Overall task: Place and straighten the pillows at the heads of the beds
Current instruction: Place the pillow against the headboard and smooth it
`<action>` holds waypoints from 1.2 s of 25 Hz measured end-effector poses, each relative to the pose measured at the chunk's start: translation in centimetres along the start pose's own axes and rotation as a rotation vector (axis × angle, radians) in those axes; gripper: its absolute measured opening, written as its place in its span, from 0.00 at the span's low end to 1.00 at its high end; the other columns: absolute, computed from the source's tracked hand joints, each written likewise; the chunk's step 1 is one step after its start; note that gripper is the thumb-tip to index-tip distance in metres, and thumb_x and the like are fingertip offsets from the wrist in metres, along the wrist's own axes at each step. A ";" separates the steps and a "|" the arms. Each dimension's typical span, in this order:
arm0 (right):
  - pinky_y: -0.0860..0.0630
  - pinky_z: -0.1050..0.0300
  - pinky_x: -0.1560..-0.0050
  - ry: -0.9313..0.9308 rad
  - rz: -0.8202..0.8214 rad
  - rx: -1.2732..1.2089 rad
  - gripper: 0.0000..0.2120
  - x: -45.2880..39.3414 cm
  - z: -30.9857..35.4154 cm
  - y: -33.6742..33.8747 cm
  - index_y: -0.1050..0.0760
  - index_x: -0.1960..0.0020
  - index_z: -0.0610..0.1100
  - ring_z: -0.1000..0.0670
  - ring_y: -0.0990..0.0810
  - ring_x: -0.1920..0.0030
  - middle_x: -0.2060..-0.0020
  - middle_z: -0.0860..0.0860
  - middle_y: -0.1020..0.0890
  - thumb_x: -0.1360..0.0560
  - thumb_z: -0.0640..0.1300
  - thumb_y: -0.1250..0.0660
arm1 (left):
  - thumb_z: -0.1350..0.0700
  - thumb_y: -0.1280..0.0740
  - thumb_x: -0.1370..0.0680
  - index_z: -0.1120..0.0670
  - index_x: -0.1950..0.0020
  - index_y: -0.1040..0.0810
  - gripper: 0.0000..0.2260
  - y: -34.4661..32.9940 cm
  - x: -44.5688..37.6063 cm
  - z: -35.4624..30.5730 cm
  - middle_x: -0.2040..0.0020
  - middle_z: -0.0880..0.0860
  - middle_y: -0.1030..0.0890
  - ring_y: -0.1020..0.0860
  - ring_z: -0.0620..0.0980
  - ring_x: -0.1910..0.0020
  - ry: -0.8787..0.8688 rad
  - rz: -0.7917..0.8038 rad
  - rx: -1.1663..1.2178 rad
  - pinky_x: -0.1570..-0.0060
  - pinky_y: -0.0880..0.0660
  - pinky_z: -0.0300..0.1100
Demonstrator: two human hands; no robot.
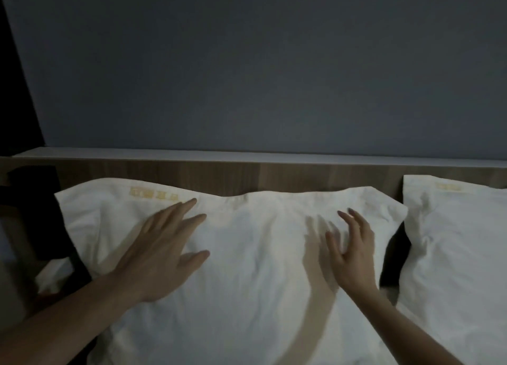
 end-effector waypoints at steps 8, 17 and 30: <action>0.35 0.39 0.21 -0.909 0.143 -0.216 0.36 13.8 -15.5 1.0 0.40 0.17 0.42 0.38 0.32 0.22 0.20 0.41 0.32 0.17 0.59 0.36 | 0.29 0.49 0.22 0.46 0.16 0.43 0.37 -4.7 4.6 1.3 0.15 0.52 0.47 0.46 0.55 0.17 -0.051 0.159 -0.282 0.21 0.49 0.57; 0.29 0.50 0.56 -0.923 0.072 -0.258 0.13 8.9 -15.4 -0.9 0.27 0.58 0.40 0.41 0.23 0.57 0.65 0.44 0.23 0.16 0.42 0.42 | 0.33 0.49 0.21 0.50 0.16 0.41 0.36 -5.1 4.5 1.3 0.15 0.55 0.45 0.42 0.59 0.18 -0.026 0.111 -0.338 0.22 0.43 0.62; 0.27 0.49 0.30 -0.458 -0.141 -0.234 0.24 2.5 -8.5 1.9 0.32 0.26 0.48 0.49 0.26 0.30 0.28 0.48 0.26 0.21 0.47 0.33 | 0.33 0.55 0.21 0.48 0.15 0.51 0.37 -4.2 3.6 0.8 0.14 0.53 0.55 0.52 0.56 0.16 0.019 0.066 -0.273 0.19 0.50 0.60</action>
Point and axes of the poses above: each hand's wrist, its own x-axis away from the middle knuckle, its own y-axis out of the back of the hand, z = x × y, the point moved 5 cm from there along -x, towards the middle knuckle
